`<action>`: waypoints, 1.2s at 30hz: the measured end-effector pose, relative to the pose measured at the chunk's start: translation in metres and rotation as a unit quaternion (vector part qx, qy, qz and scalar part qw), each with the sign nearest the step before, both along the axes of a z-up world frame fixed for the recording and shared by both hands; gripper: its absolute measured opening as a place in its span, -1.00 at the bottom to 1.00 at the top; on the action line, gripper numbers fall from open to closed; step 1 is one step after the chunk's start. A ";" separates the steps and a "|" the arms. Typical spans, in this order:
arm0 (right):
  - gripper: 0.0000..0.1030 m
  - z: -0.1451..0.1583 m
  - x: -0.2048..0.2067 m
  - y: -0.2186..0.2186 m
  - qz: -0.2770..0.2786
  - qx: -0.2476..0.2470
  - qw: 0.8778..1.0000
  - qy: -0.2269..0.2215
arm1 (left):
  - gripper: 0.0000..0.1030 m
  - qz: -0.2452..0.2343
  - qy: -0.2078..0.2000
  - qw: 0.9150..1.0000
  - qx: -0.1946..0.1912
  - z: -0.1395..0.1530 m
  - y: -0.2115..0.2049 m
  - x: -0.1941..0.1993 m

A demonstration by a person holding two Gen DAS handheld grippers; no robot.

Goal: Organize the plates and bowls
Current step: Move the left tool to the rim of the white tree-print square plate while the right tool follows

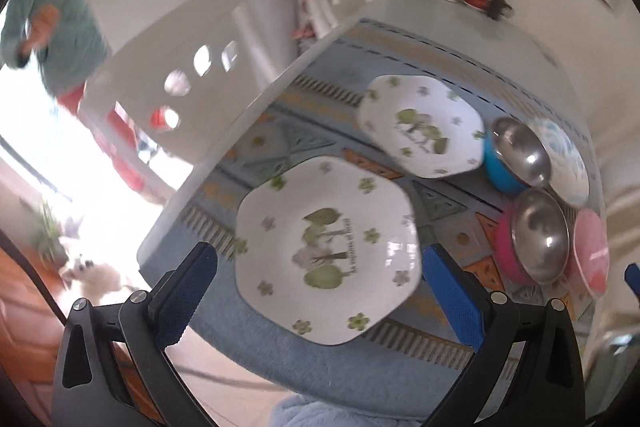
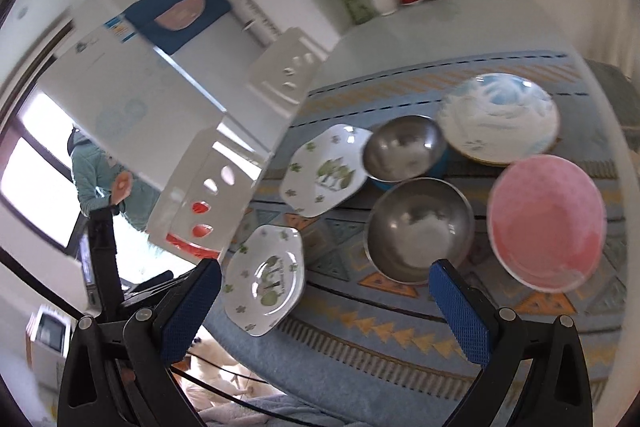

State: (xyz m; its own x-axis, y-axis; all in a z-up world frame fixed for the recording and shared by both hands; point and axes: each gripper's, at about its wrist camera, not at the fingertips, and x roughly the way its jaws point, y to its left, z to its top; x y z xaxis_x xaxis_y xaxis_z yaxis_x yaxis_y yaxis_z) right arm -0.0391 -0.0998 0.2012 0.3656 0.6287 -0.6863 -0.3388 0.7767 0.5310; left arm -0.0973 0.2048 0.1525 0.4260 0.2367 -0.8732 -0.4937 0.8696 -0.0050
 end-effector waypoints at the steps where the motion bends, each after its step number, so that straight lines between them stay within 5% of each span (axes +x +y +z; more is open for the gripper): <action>1: 1.00 -0.002 0.002 0.003 0.006 0.002 1.000 -0.002 | 0.99 0.015 -0.003 1.000 -0.010 -0.004 0.009 -0.003; 9: 1.00 -0.022 0.015 0.031 0.083 0.043 0.996 0.004 | 0.95 0.094 -0.008 0.991 -0.091 -0.052 0.049 -0.015; 11: 1.00 -0.031 0.019 0.042 0.106 0.053 0.993 0.020 | 0.79 0.119 0.005 0.988 -0.099 -0.069 0.058 -0.017; 15: 1.00 -0.061 0.025 0.088 0.207 0.091 0.971 0.074 | 0.56 0.143 0.038 0.986 -0.077 -0.096 0.068 -0.022; 18: 1.00 -0.094 0.034 0.129 0.247 0.083 0.959 0.109 | 0.42 0.145 0.027 0.984 -0.098 -0.106 0.072 -0.025; 20: 0.93 -0.122 0.043 0.150 0.244 0.038 0.961 0.122 | 0.39 0.144 0.014 0.982 -0.123 -0.112 0.075 -0.025; 22: 0.54 -0.146 0.048 0.166 0.228 -0.028 0.966 0.118 | 0.12 0.134 0.014 0.981 -0.141 -0.119 0.076 -0.025; 24: 0.53 -0.164 0.045 0.178 0.234 -0.051 0.961 0.136 | 0.00 0.122 0.019 0.981 -0.149 -0.122 0.073 -0.024; 36: 0.42 -0.188 0.044 0.197 0.166 0.009 0.970 0.179 | -0.09 0.006 0.027 0.989 -0.143 -0.131 0.059 -0.015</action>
State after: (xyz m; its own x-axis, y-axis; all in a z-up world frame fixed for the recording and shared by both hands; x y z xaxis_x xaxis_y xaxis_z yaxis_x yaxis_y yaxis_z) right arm 0.0046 0.0976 0.0136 -0.1185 0.6848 -0.7190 -0.3605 0.6450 0.6738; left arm -0.1122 0.2636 0.0213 0.3751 -0.0190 -0.9268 -0.5102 0.8305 -0.2235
